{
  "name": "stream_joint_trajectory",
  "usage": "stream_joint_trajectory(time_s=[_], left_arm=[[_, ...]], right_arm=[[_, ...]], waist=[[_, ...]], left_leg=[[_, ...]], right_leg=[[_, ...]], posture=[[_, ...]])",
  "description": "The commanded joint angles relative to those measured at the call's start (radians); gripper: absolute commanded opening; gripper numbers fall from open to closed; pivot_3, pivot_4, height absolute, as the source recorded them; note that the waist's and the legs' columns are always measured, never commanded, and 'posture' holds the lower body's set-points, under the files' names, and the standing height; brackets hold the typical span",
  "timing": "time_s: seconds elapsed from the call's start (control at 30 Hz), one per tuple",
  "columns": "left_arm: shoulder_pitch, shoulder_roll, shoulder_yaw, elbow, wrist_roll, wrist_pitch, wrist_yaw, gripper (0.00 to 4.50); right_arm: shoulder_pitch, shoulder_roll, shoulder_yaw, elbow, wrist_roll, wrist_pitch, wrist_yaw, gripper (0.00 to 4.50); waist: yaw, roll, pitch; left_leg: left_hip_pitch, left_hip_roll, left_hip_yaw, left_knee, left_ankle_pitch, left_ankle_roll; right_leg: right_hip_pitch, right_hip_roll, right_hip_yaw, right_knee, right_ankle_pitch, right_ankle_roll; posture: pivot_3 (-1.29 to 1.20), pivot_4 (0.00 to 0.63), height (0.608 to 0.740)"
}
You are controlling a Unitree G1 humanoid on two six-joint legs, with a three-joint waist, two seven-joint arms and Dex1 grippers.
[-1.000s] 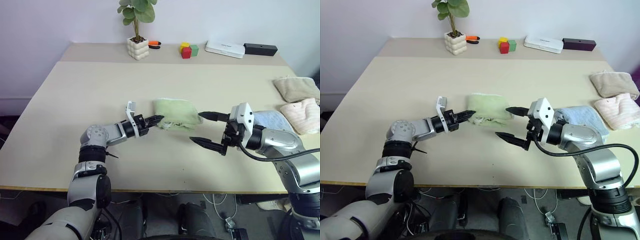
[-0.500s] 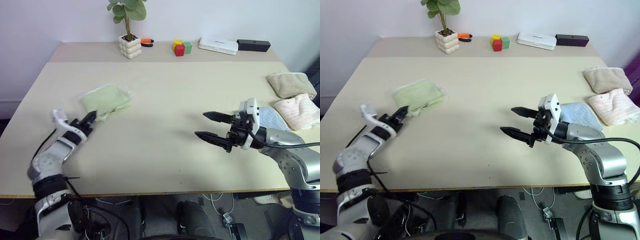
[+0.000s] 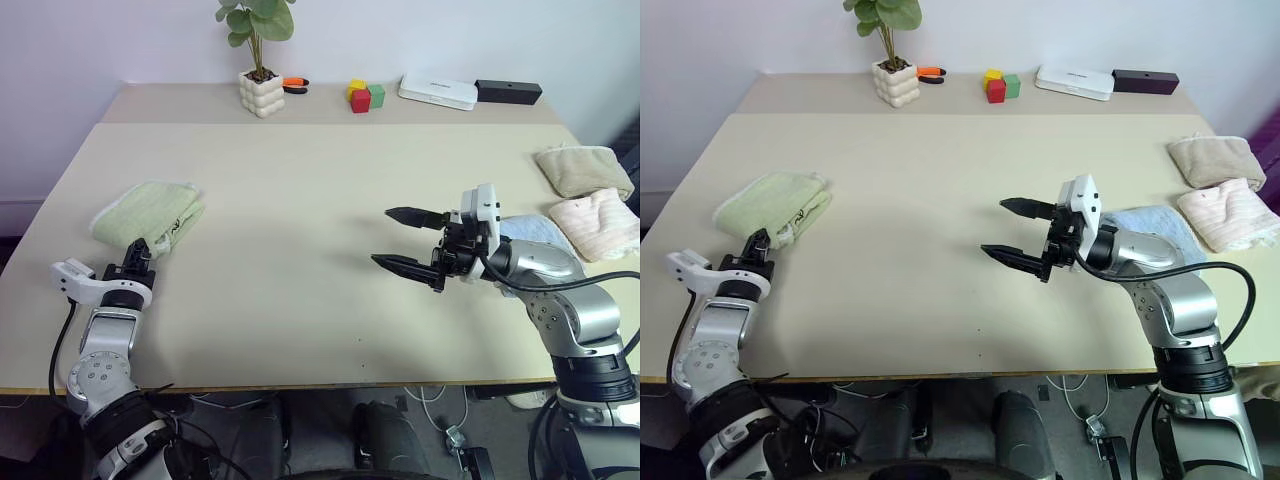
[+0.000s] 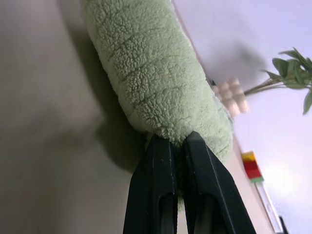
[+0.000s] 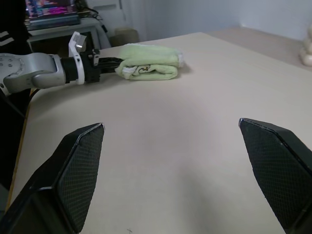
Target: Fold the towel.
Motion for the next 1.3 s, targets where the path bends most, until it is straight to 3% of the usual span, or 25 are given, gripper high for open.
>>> stream_joint_trajectory(time_s=[0.03,0.37,0.73,0.77,0.83,1.03,1.07,1.3], left_arm=[[0.030,-0.043,-0.025,-0.039,-0.008,-0.053,0.058,0.02],[-0.018,0.028,-0.024,0.075,-0.009,-0.170,0.064,0.02],[0.000,-0.041,-0.100,0.023,-0.047,-0.202,0.086,0.02],[0.000,-0.043,-0.101,0.016,-0.064,-0.197,0.089,0.69],[0.000,-0.044,-0.110,-0.001,-0.070,-0.202,0.090,1.34],[0.029,-0.044,-0.127,-0.060,-0.120,-0.165,0.144,4.30],[0.043,-0.041,-0.133,-0.079,-0.150,-0.141,0.156,4.46],[0.193,0.070,-0.284,-0.231,-0.410,0.163,0.148,4.46]], right_arm=[[-0.014,0.003,-0.007,-0.007,-0.003,-0.022,0.006,4.50],[0.004,0.006,-0.011,-0.026,-0.011,-0.017,-0.017,4.50],[0.021,0.000,-0.021,-0.040,-0.016,-0.017,-0.037,4.50],[0.023,-0.002,-0.022,-0.040,-0.016,-0.018,-0.036,4.50],[0.025,-0.004,-0.023,-0.039,-0.017,-0.019,-0.037,4.50],[0.025,-0.003,-0.019,-0.034,-0.021,-0.021,-0.037,4.50],[0.024,-0.003,-0.019,-0.034,-0.021,-0.021,-0.036,4.50],[0.029,-0.008,-0.027,-0.002,-0.029,-0.036,-0.017,4.50]], waist=[[0.001,0.000,0.000],[0.007,0.000,0.000],[0.019,0.000,0.000],[0.019,0.000,0.000],[0.019,0.000,0.000],[0.018,0.000,0.000],[0.018,0.000,0.000],[0.022,0.000,0.000]], left_leg=[[0.000,0.000,0.000,0.001,0.000,0.000],[0.000,0.001,-0.001,0.002,0.000,0.000],[-0.001,0.000,-0.001,0.004,-0.001,0.001],[-0.001,0.000,-0.001,0.005,-0.001,0.001],[-0.001,0.000,-0.001,0.005,-0.001,0.002],[-0.001,0.001,-0.001,0.006,-0.001,0.002],[-0.001,0.001,-0.001,0.006,-0.001,0.002],[-0.001,0.001,-0.001,0.006,-0.001,0.002]], right_leg=[[0.000,0.000,0.000,0.000,0.000,0.000],[0.000,0.001,0.000,0.001,0.000,0.000],[0.001,0.001,0.000,0.001,0.000,-0.001],[0.001,0.001,0.000,0.000,-0.001,-0.001],[0.001,0.001,0.000,0.000,-0.001,-0.002],[0.001,0.001,0.000,0.000,-0.001,-0.002],[0.001,0.001,0.000,0.000,-0.001,-0.002],[0.002,0.000,0.000,0.000,-0.002,-0.003]], posture=[[0.00,0.150,0.735],[0.00,0.150,0.735],[0.00,0.150,0.735],[0.00,0.150,0.735],[0.00,0.150,0.735],[0.00,0.150,0.735],[0.00,0.150,0.735],[0.00,0.150,0.735]])
